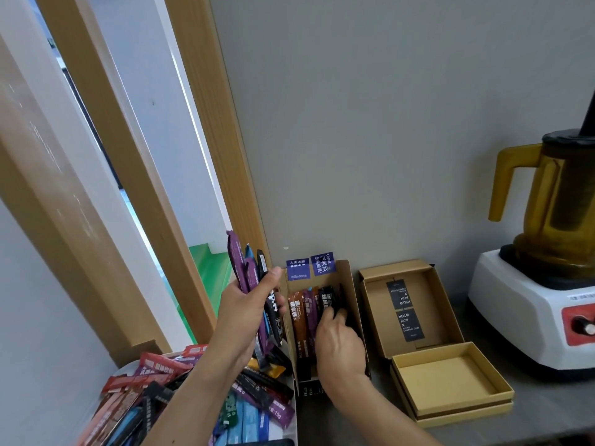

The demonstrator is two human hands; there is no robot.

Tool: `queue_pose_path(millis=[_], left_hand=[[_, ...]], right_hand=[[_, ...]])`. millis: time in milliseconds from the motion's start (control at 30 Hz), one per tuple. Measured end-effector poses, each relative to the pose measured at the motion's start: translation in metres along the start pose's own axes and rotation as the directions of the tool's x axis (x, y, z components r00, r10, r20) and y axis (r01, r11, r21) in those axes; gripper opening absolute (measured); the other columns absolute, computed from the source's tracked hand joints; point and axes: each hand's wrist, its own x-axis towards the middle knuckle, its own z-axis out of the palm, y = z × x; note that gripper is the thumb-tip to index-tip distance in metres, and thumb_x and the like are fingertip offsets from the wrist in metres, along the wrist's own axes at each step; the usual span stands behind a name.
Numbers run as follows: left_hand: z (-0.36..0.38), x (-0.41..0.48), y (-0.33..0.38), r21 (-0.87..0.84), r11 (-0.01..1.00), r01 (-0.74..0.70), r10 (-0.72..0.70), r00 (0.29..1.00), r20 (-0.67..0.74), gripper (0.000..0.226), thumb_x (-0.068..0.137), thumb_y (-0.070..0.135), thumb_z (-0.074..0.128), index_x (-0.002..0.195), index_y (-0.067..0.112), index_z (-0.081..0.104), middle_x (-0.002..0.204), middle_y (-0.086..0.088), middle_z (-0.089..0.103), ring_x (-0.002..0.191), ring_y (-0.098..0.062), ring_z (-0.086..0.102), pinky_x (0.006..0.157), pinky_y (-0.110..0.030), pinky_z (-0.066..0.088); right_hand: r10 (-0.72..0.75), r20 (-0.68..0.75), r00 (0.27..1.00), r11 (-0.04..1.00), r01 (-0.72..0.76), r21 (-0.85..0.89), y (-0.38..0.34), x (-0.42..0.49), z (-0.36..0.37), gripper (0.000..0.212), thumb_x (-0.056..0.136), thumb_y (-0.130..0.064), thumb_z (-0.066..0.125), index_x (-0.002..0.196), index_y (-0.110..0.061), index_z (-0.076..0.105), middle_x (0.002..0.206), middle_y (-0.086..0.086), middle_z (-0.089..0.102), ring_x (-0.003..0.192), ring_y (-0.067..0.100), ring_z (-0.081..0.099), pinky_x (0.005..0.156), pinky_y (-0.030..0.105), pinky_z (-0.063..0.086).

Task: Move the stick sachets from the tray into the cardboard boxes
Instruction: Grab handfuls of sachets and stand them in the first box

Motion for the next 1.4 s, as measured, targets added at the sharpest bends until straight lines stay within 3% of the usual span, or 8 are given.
queue_pose_path(millis=[267, 400, 567, 700, 833, 967, 1133, 1400], left_hand=[[0.0, -0.005, 0.004, -0.04, 0.999, -0.023, 0.022, 1.0, -0.01, 0.033, 0.096, 0.031, 0.072, 0.098, -0.002, 0.068, 0.075, -0.012, 0.075, 0.072, -0.032, 0.073, 0.076, -0.044, 0.063], [0.0, -0.007, 0.006, 0.003, 1.0, -0.003, 0.002, 1.0, 0.022, 0.028, 0.096, 0.032, 0.072, 0.073, 0.018, 0.08, 0.079, -0.012, 0.078, 0.085, -0.033, 0.076, 0.095, -0.054, 0.06], [-0.003, -0.005, 0.001, 0.063, 0.998, -0.02, 0.019, 1.0, 0.024, 0.026, 0.093, 0.038, 0.074, 0.074, 0.024, 0.082, 0.089, -0.013, 0.079, 0.092, -0.024, 0.075, 0.108, -0.054, 0.052], [-0.001, -0.005, -0.001, 0.054, 0.998, 0.014, -0.015, 1.0, 0.017, 0.027, 0.089, 0.042, 0.075, 0.084, 0.016, 0.081, 0.087, -0.004, 0.08, 0.09, -0.022, 0.077, 0.092, -0.04, 0.059], [0.004, -0.004, -0.005, 0.067, 0.997, 0.034, -0.037, 0.998, 0.041, 0.032, 0.089, 0.046, 0.078, 0.108, 0.02, 0.08, 0.103, -0.001, 0.082, 0.102, -0.02, 0.078, 0.099, -0.046, 0.058], [0.009, -0.006, -0.003, 0.158, 0.987, -0.018, 0.004, 0.996, 0.089, 0.028, 0.085, 0.038, 0.084, 0.107, 0.021, 0.081, 0.102, 0.002, 0.082, 0.103, -0.015, 0.077, 0.106, -0.046, 0.055], [0.007, -0.004, 0.003, 0.108, 0.994, -0.012, -0.004, 0.99, 0.142, 0.047, 0.07, 0.032, 0.091, 0.112, 0.018, 0.077, 0.105, 0.002, 0.082, 0.101, -0.015, 0.077, 0.094, -0.04, 0.059], [0.005, 0.009, 0.008, 0.228, 0.963, -0.145, 0.132, 0.989, 0.07, 0.015, 0.085, 0.025, 0.086, 0.098, 0.028, 0.079, 0.095, 0.011, 0.081, 0.082, 0.001, 0.074, 0.076, -0.022, 0.052]], right_hand=[[0.015, -0.032, 0.999, 1.0, -0.015, -0.016, 0.0, 0.0, 0.001, 0.036, 0.108, -0.016, 0.05, 0.142, -0.012, 0.04, 0.138, 0.009, 0.056, 0.107, 0.021, 0.074, 0.082, 0.03, 0.061], [0.012, -0.052, 0.999, 1.0, -0.012, -0.003, 0.002, 0.0, 0.002, 0.038, 0.108, -0.018, 0.052, 0.143, -0.013, 0.04, 0.134, 0.007, 0.06, 0.105, 0.019, 0.074, 0.082, 0.029, 0.061], [-0.021, -0.123, 0.992, 0.982, 0.044, 0.184, 0.004, -0.008, -0.011, 0.038, 0.104, -0.025, 0.059, 0.139, -0.02, 0.044, 0.131, 0.002, 0.058, 0.101, 0.016, 0.073, 0.075, 0.026, 0.06], [-0.051, -0.204, 0.978, 0.709, 0.179, 0.682, 0.008, -0.016, -0.035, 0.006, 0.102, -0.038, 0.063, 0.104, -0.032, 0.062, 0.099, -0.009, 0.07, 0.084, 0.005, 0.07, 0.072, 0.029, 0.061], [-0.167, -0.039, 0.985, 0.327, 0.093, 0.941, 0.009, -0.022, -0.056, 0.021, 0.088, -0.038, 0.081, 0.096, -0.021, 0.071, 0.093, -0.004, 0.076, 0.086, 0.01, 0.074, 0.079, 0.032, 0.063], [-0.231, -0.023, 0.973, 0.385, 0.113, 0.916, 0.012, -0.024, -0.056, 0.031, 0.078, -0.029, 0.091, 0.098, -0.021, 0.068, 0.093, -0.004, 0.074, 0.087, 0.007, 0.071, 0.08, 0.022, 0.058], [-0.244, 0.08, 0.967, 0.274, -0.011, 0.962, 0.021, -0.023, -0.047, 0.024, 0.092, -0.006, 0.073, 0.11, -0.017, 0.063, 0.101, 0.004, 0.079, 0.096, 0.017, 0.077, 0.09, 0.047, 0.062], [-0.316, 0.15, 0.937, 0.28, -0.059, 0.958, 0.03, -0.021, -0.039, 0.025, 0.094, -0.004, 0.068, 0.116, -0.015, 0.063, 0.104, 0.007, 0.08, 0.102, 0.02, 0.077, 0.095, 0.046, 0.06]])
